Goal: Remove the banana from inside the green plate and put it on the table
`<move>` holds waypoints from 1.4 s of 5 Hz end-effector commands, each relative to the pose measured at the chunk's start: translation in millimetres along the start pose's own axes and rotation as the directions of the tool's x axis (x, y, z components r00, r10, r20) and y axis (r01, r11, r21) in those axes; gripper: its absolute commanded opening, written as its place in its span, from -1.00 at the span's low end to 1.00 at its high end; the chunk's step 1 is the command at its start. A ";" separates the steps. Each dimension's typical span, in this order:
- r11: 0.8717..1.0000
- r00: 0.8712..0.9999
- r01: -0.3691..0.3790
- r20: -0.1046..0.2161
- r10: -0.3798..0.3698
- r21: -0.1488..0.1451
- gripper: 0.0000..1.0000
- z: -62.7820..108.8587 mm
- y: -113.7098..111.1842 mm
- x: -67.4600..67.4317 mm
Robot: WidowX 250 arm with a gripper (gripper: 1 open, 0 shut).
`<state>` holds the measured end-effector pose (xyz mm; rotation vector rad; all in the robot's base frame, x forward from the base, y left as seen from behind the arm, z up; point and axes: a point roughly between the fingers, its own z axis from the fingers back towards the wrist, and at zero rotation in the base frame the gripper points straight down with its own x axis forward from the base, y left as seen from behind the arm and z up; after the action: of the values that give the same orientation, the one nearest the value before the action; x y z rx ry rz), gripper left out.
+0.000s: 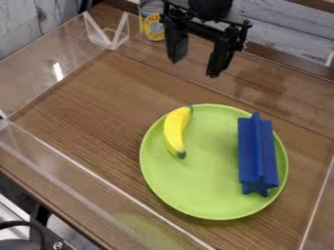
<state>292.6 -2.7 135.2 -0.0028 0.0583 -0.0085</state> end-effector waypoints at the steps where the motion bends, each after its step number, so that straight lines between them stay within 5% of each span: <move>1: 1.000 1.000 -0.030 -0.004 0.030 -0.002 1.00 -8.5 0.9 -3.1; 4: 0.966 0.966 -0.253 0.035 0.255 -0.053 1.00 -39.4 1.0 -25.8; 7: 0.954 0.954 -0.293 0.041 0.295 -0.058 1.00 -58.4 -2.1 -28.4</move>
<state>256.9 -4.2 68.9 -0.0408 0.0469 0.2960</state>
